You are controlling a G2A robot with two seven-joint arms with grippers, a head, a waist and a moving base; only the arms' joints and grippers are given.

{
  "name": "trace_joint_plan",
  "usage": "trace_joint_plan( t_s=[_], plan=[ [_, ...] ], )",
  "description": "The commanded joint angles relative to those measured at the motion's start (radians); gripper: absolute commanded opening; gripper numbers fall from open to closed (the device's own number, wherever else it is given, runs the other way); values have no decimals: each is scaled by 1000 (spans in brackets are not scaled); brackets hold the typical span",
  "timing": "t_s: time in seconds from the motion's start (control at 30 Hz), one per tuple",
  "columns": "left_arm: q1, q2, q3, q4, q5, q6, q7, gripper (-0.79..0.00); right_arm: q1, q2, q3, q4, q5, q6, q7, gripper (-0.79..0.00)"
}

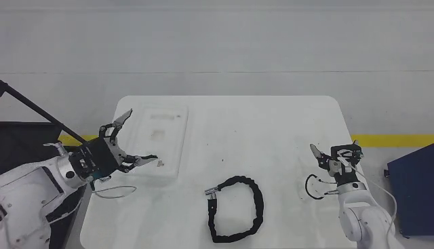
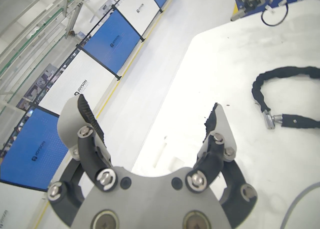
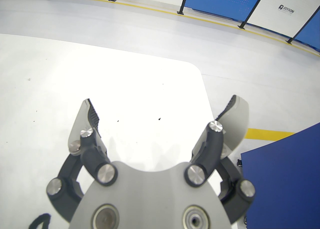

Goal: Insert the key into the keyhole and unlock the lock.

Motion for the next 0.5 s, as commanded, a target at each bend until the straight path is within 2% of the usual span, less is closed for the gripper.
trace_joint_plan(
  t_s=[0.0,0.07,0.13,0.23,0.33,0.47],
  plan=[
    [-25,19,52,-2,153,-4,82,0,0,0,0,0,0,0,0,0],
    [-57,38,99,20,283,-2,173,0,0,0,0,0,0,0,0,0],
    [-85,59,158,33,455,42,272,0,0,0,0,0,0,0,0,0],
    [-107,102,238,90,772,175,500,0,0,0,0,0,0,0,0,0],
    [-135,145,267,162,1038,309,730,0,0,0,0,0,0,0,0,0],
    [-181,185,290,194,1240,440,883,0,0,0,0,0,0,0,0,0]
  ],
)
